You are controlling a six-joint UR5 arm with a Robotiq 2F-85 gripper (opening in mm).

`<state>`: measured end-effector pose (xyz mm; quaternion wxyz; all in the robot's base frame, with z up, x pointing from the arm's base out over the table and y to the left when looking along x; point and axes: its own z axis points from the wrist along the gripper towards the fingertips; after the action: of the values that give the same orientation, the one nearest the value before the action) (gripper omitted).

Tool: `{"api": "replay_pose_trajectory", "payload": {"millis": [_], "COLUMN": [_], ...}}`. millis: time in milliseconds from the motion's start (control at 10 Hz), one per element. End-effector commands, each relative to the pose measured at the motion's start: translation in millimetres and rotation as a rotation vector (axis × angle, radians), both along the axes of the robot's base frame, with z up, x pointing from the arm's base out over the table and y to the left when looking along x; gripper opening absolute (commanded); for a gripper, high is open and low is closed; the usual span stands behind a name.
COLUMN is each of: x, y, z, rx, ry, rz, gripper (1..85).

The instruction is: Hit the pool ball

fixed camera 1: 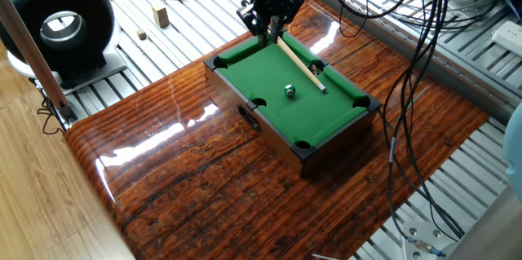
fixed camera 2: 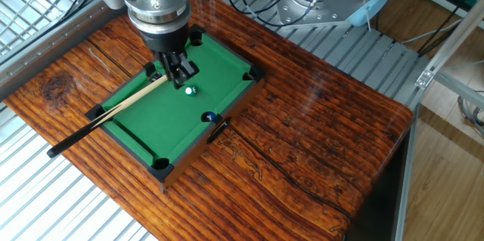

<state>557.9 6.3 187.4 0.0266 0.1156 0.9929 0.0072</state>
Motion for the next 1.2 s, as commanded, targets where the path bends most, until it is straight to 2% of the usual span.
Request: {"api": "replay_pose_trajectory", "payload": {"millis": [0, 400, 600, 800, 900, 1100], "x": [2.9, 1.8, 6.5, 4.4, 9.2, 9.5], "y": [-0.6, 3.7, -1.9, -4.8, -5.6, -8.3], "z": [1.0, 0.5, 1.3, 0.7, 1.0, 1.6], "rx": [-0.001, 0.017, -0.005, -0.018, -0.022, -0.033], "ry": [-0.012, -0.007, -0.025, -0.018, -0.036, -0.038], "rz": [-0.037, -0.048, -0.034, -0.023, -0.009, -0.003], "gripper": [1.0, 1.0, 1.0, 1.0, 1.0, 1.0]}}
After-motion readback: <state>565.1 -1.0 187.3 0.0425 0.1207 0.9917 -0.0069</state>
